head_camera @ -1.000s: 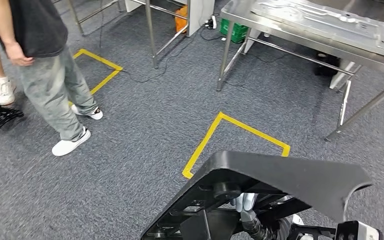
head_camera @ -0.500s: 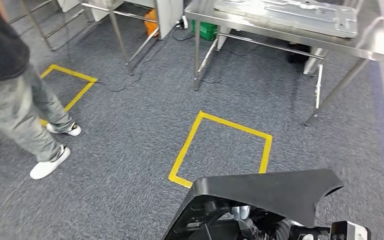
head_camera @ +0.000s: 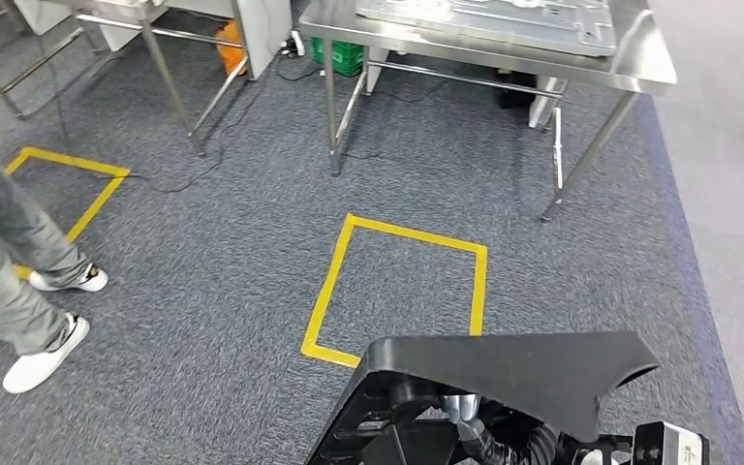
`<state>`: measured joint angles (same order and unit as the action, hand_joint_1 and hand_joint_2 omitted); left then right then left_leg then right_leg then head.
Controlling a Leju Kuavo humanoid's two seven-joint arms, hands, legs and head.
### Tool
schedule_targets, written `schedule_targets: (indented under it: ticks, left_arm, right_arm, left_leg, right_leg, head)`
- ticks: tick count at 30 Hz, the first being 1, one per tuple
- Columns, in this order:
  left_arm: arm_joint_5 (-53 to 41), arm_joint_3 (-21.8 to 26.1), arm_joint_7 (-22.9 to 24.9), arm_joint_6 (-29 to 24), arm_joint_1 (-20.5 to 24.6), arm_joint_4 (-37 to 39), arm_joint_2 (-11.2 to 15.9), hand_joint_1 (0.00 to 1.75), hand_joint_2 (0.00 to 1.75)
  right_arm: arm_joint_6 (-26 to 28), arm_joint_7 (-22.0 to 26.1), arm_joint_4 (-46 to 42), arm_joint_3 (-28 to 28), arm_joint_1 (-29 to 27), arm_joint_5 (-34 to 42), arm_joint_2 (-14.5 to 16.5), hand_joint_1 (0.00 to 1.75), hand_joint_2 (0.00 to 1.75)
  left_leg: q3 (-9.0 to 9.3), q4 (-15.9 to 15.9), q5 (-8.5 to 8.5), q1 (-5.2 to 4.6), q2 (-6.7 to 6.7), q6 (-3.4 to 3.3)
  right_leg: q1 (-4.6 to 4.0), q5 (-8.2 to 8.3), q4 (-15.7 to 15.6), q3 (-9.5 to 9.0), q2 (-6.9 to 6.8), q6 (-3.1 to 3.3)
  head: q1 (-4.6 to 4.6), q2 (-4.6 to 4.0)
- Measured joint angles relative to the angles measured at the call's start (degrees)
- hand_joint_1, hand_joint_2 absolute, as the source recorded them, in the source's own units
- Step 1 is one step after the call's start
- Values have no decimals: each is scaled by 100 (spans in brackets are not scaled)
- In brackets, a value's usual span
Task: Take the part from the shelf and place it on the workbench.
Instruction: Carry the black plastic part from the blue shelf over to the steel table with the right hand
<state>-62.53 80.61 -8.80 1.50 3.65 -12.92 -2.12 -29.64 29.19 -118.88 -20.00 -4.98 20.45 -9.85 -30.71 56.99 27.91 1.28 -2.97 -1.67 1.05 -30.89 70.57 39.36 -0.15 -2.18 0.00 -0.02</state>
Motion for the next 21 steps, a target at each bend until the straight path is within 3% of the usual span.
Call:
schedule_targets:
  ticks: [1,3,5,7,9,11,12,13,14,15,16,18,19,21]
  left_arm:
    - [4,0,13,2,1,0,0,0,175]
    - [10,0,26,9,4,0,0,0,175]
    - [13,0,29,24,11,0,0,0,175]
    - [14,1,21,53,30,0,1,0,175]
    - [15,1,2,85,45,1,1,0,175]
    - [15,0,-12,102,34,2,2,0,175]
    - [16,0,-15,105,20,2,4,0,175]
    - [16,0,-16,105,5,2,5,0,175]
    - [16,0,-20,106,-6,2,6,0,175]
    - [17,0,-24,106,-11,2,7,0,175]
    - [17,0,-30,108,-12,2,7,0,175]
    - [18,0,-38,112,-5,2,13,0,175]
    - [19,0,-40,113,-7,2,16,0,175]
    - [21,1,-43,119,-9,2,17,0,175]
  right_arm:
    - [-2,-5,2,7,3,3,-1,147,175]
    - [-9,-14,2,15,19,8,-2,147,175]
    - [-25,-24,2,20,43,18,-6,147,175]
    - [-38,-42,2,26,64,49,-10,147,175]
    - [-52,-61,3,31,106,86,-13,147,175]
    - [-72,-79,8,33,143,103,-14,147,175]
    - [-80,-87,17,33,150,105,-14,147,175]
    - [-87,-93,27,33,150,105,-14,147,175]
    - [-92,-97,38,33,150,106,-14,147,175]
    - [-94,-100,46,33,150,107,-14,147,175]
    - [-97,-103,49,33,151,109,-14,147,175]
    - [-104,-115,52,34,155,114,-14,147,175]
    - [-106,-121,54,34,158,115,-14,147,175]
    - [-89,-132,55,33,163,116,-14,147,175]
  left_leg:
    - [30,0,20,-1,-48,17]
    - [82,0,64,-16,-132,71]
    - [115,-10,91,-21,-219,138]
    - [164,-16,130,-17,-266,201]
    - [70,277,337,-8,-74,233]
    - [-287,1008,686,3,182,239]
    - [-491,1374,803,3,234,245]
    - [-635,1588,815,1,254,248]
    - [-686,1590,712,-1,263,246]
    - [-635,1378,517,-1,277,237]
    - [-499,998,269,-1,327,221]
    - [-231,314,-28,-1,486,186]
    - [-158,134,-73,-7,540,171]
    - [-124,59,-64,-19,508,128]
  right_leg:
    - [-7,216,-436,-218,-85,22]
    - [-63,452,-1114,-559,-276,106]
    - [-120,447,-1254,-611,-304,187]
    - [-115,467,-1306,-631,-178,255]
    - [-78,509,-1390,-690,-73,330]
    - [-66,522,-1412,-712,29,377]
    - [-74,517,-1405,-712,91,389]
    - [-83,507,-1392,-714,159,396]
    - [-90,494,-1376,-718,230,397]
    - [-94,479,-1357,-727,300,393]
    - [-94,459,-1335,-736,367,381]
    - [-105,420,-1290,-734,484,339]
    - [-103,409,-1274,-720,533,310]
    - [-92,415,-1280,-696,619,241]
  head:
    - [0,0]
    - [0,0]
    - [-1,0]
    - [-1,0]
    - [-3,0]
    - [-5,0]
    - [-5,0]
    - [-5,0]
    - [-4,0]
    - [-4,0]
    - [-4,0]
    - [-4,0]
    - [-4,0]
    - [-4,0]
